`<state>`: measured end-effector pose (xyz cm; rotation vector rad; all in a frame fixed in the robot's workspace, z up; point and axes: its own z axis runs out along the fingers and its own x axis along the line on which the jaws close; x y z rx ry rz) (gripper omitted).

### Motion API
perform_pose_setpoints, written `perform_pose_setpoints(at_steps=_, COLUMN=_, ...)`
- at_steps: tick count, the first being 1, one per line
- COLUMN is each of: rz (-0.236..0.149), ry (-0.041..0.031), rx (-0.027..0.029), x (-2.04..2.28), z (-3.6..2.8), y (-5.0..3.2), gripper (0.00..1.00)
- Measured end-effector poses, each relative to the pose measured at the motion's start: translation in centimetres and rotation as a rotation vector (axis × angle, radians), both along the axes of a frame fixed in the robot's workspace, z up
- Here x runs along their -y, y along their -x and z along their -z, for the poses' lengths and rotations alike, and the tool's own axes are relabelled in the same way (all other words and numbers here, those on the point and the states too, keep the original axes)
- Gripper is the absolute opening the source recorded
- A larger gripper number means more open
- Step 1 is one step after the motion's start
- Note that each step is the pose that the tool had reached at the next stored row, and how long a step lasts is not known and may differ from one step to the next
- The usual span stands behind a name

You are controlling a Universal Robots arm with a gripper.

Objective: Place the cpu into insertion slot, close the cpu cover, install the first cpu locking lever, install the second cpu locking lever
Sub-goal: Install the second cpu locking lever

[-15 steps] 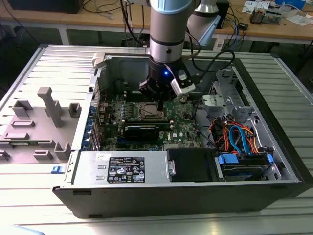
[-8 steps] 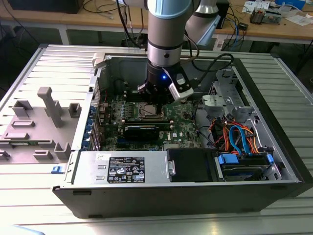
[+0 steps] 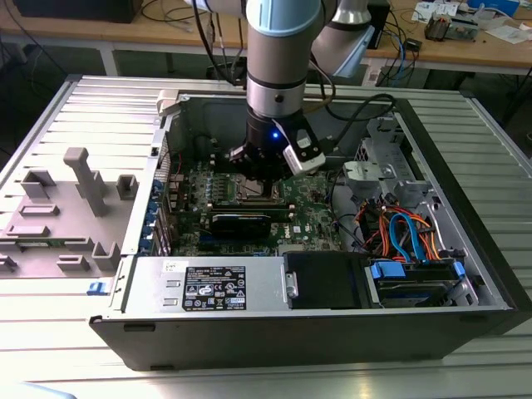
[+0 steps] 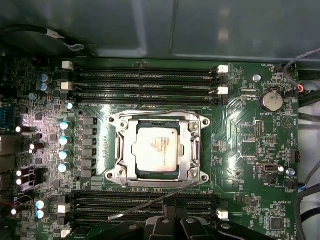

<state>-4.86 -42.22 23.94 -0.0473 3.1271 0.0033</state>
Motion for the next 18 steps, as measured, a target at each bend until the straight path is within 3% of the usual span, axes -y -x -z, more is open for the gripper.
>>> perform_pose_setpoints(at_steps=9, rz=0.000, ry=-0.0001, rx=0.0000, x=0.20, z=0.19, y=0.41, gripper=0.11)
perform_pose_setpoints(at_steps=18, rz=0.000, ry=0.0000, rx=0.0001, x=0.20, z=0.62, y=1.71, gripper=0.11)
